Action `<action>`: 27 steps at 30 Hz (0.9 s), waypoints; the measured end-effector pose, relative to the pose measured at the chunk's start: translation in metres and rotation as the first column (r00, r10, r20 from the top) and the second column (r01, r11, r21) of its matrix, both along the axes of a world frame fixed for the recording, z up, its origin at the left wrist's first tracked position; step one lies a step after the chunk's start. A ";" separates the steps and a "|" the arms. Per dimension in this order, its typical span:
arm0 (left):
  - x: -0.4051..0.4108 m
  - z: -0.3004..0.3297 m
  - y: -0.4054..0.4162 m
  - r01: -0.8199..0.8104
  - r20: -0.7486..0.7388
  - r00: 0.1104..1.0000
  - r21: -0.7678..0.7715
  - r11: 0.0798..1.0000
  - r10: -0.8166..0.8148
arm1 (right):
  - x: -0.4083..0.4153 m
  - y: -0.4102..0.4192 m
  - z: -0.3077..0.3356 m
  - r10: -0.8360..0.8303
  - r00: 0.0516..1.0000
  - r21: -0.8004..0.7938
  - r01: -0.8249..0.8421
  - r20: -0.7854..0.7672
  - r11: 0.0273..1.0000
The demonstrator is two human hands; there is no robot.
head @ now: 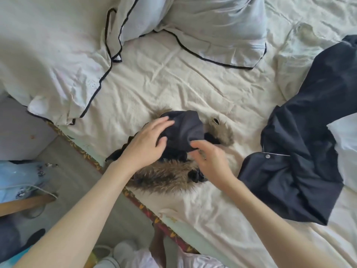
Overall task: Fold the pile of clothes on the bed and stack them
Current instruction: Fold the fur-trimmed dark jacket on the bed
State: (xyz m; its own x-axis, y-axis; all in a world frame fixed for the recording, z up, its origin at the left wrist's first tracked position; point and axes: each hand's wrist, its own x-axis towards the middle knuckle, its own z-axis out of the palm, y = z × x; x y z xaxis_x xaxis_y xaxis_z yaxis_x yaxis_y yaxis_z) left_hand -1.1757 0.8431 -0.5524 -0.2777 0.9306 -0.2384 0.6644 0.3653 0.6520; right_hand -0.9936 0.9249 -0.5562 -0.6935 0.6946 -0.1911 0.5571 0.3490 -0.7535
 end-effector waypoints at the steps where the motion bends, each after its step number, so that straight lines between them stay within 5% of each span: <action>1: 0.003 0.002 0.008 0.076 0.050 0.996 -0.017 0.997 -0.075 | 0.000 -0.008 0.001 -0.001 1.000 -0.074 0.000 -0.017 0.997; 4: 0.013 -0.004 0.013 0.302 0.091 0.953 -0.228 0.926 -0.289 | 0.006 -0.025 -0.003 -0.022 0.999 -0.213 0.016 -0.028 0.977; 7: 0.019 -0.012 -0.011 0.299 -0.104 0.931 -0.328 0.896 -0.349 | 0.017 -0.029 -0.012 0.031 0.999 -0.277 -0.020 0.036 0.961; 10: 0.012 -0.016 -0.044 -0.006 -0.136 0.990 -0.221 0.975 -0.025 | 0.027 -0.028 -0.022 0.028 0.996 -0.239 -0.006 0.088 0.971; 13: -0.014 -0.011 -0.068 -0.373 -0.164 0.919 -0.081 0.924 0.357 | 0.029 -0.020 -0.035 0.023 0.986 -0.161 0.004 0.167 0.987; 19: -0.033 -0.012 -0.083 -0.480 -0.277 0.866 -0.231 0.846 0.416 | 0.014 -0.015 -0.062 0.058 0.947 -0.185 0.002 0.316 0.983; 23: -0.028 -0.013 -0.072 -0.416 -0.252 0.899 -0.234 0.879 0.358 | -0.005 -0.006 -0.059 -0.125 0.963 -0.481 0.230 0.240 0.846; 27: -0.019 -0.005 -0.048 -0.042 -0.285 0.959 -0.116 0.992 0.008 | -0.013 -0.024 -0.045 -0.025 0.979 -0.519 0.128 0.201 0.845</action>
State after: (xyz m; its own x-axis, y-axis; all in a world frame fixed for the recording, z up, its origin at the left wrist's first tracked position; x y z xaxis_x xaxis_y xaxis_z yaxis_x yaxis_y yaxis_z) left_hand -1.1949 0.7956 -0.5571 -0.3726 0.8921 -0.2555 0.8051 0.4477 0.3891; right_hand -1.0062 0.9011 -0.6011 -0.5605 0.5021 -0.6586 0.7083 -0.1215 -0.6954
